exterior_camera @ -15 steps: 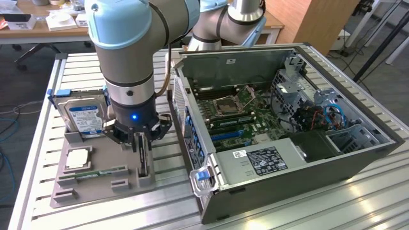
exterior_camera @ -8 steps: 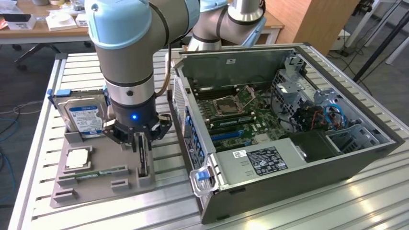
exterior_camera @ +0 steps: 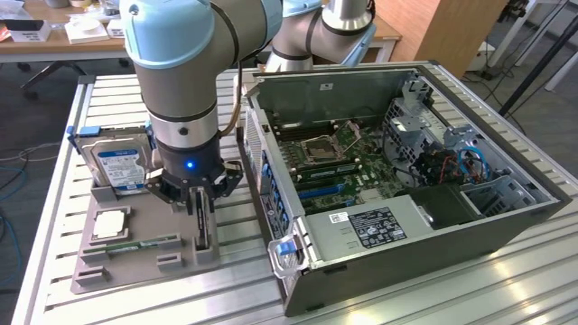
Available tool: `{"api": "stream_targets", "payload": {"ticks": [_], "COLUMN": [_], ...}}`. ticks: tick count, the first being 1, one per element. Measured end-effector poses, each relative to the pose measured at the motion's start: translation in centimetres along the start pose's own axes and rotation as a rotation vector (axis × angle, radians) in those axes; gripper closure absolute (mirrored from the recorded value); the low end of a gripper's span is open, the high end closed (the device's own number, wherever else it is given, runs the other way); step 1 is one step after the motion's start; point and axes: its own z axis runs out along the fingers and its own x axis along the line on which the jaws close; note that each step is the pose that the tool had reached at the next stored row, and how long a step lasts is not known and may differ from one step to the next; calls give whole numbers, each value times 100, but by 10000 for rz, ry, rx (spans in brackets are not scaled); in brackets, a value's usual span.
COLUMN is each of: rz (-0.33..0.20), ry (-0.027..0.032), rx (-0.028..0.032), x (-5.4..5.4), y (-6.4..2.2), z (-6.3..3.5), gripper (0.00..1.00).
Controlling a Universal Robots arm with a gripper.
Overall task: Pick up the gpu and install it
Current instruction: 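Pick up the gpu and move the gpu toward the slot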
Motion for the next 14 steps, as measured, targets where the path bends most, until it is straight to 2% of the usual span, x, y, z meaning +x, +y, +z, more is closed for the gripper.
{"api": "stream_targets", "payload": {"ticks": [9, 11, 14], "rz": [0, 0, 0], "ry": [1, 1, 1], "rx": [0, 2, 1], "x": [0, 0, 0], "y": [0, 0, 0], "z": [0, -1, -1], "gripper": [61, 73, 74]}}
